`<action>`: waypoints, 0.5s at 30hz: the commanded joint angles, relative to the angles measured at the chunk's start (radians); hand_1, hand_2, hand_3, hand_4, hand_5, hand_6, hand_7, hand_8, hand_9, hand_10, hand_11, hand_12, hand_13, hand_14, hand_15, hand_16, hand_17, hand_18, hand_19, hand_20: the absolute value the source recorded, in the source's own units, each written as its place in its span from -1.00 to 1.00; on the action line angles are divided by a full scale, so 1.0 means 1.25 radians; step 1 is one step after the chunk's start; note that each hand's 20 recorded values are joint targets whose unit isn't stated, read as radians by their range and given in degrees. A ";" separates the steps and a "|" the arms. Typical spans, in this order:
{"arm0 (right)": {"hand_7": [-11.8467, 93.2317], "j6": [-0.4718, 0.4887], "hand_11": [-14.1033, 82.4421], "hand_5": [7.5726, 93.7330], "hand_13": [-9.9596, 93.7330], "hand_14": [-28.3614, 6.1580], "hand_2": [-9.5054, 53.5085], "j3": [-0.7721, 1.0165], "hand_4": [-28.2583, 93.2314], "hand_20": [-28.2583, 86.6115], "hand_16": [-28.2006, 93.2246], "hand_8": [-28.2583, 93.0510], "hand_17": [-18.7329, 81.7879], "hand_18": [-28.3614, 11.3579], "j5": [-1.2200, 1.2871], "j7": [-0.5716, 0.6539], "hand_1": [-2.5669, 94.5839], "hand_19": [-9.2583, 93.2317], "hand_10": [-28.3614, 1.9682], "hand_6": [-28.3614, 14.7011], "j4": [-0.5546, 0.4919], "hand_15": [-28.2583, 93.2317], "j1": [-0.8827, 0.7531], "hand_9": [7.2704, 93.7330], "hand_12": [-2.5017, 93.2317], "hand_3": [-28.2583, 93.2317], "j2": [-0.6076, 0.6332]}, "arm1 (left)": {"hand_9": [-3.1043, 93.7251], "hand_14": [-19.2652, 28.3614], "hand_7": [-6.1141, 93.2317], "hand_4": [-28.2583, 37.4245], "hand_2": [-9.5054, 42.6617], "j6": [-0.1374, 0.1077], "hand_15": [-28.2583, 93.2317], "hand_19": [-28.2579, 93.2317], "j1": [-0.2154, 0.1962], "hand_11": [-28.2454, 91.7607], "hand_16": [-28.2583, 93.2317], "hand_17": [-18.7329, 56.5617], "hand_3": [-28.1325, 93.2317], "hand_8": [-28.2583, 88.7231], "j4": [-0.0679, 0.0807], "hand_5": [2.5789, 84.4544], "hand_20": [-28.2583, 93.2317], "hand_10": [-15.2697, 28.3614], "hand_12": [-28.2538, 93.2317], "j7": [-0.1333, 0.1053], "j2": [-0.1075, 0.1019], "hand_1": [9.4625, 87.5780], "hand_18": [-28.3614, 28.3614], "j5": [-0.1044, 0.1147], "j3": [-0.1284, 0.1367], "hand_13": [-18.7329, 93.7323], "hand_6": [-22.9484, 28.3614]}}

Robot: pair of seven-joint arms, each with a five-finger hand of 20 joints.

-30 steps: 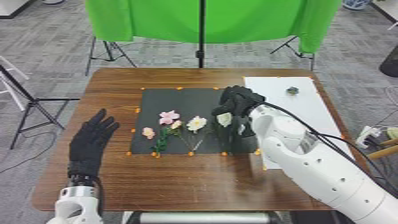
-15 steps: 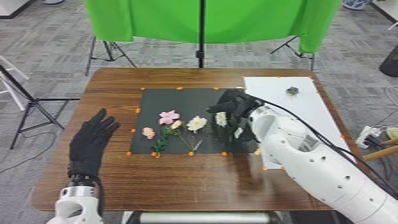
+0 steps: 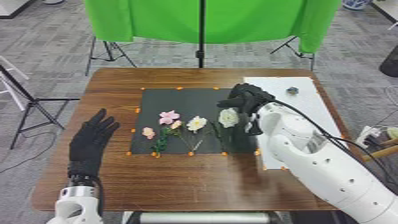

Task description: Arrange flowers

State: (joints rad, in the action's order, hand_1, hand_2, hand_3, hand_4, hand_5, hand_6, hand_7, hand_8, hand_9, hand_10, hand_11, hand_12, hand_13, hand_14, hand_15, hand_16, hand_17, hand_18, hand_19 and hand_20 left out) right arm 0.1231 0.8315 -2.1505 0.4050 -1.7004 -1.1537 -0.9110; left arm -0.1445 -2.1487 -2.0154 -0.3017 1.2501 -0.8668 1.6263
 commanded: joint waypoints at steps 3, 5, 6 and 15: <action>-0.57 -0.089 -0.38 0.21 0.77 0.13 -0.77 0.089 -0.76 0.40 0.02 -0.66 0.50 -0.39 -0.115 0.050 -0.57 1.00 -0.26 0.24 -0.002 0.39 -0.022 0.49 -0.52 0.49 0.020 | -0.09 0.54 -0.69 -0.99 -0.65 0.004 -0.08 -0.36 -0.015 -0.24 -0.56 -0.42 0.65 -0.62 0.010 -0.06 -0.21 0.28 -0.36 0.005 0.012 -0.73 0.47 -0.001 -0.013 -0.12 0.06; -0.57 -0.054 -0.43 0.13 0.67 0.04 -0.86 0.111 -0.76 0.36 0.00 -0.65 0.42 -0.46 -0.103 0.077 -0.48 1.00 -0.29 0.21 0.011 0.40 -0.017 0.28 -0.52 0.53 0.024 | -0.09 0.54 -0.68 -0.99 -0.65 0.003 -0.08 -0.36 -0.016 -0.24 -0.56 -0.43 0.65 -0.62 0.010 -0.06 -0.21 0.28 -0.36 0.004 0.012 -0.73 0.47 -0.002 -0.013 -0.12 0.06; -0.58 -0.050 -0.45 0.10 0.64 0.02 -0.90 0.115 -0.76 0.35 -0.01 -0.65 0.40 -0.48 -0.108 0.083 -0.46 0.99 -0.30 0.20 0.025 0.40 -0.012 0.22 -0.52 0.54 0.026 | -0.09 0.53 -0.68 -0.99 -0.65 0.003 -0.08 -0.36 -0.017 -0.24 -0.56 -0.43 0.65 -0.62 0.010 -0.06 -0.20 0.28 -0.36 0.004 0.012 -0.73 0.47 -0.001 -0.012 -0.12 0.06; -0.58 0.114 -0.60 -0.20 0.56 0.01 -1.00 0.096 -0.79 0.28 -0.06 -0.65 0.34 -0.50 -0.129 0.124 -0.31 0.98 -0.36 0.21 0.238 0.44 0.100 -0.16 -0.55 0.60 -0.001 | -0.09 0.53 -0.68 -0.99 -0.65 0.004 -0.08 -0.36 -0.015 -0.24 -0.56 -0.43 0.65 -0.62 0.010 -0.06 -0.21 0.27 -0.36 0.001 0.012 -0.73 0.47 0.000 -0.015 -0.12 0.06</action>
State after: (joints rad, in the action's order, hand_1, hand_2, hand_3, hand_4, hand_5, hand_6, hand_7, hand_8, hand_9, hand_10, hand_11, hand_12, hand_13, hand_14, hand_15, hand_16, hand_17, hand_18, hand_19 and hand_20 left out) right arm 0.1726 0.9596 -2.2983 0.5243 -1.5880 -1.1300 -0.9020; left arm -0.1446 -2.1486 -2.0154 -0.3023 1.2501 -0.8670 1.6261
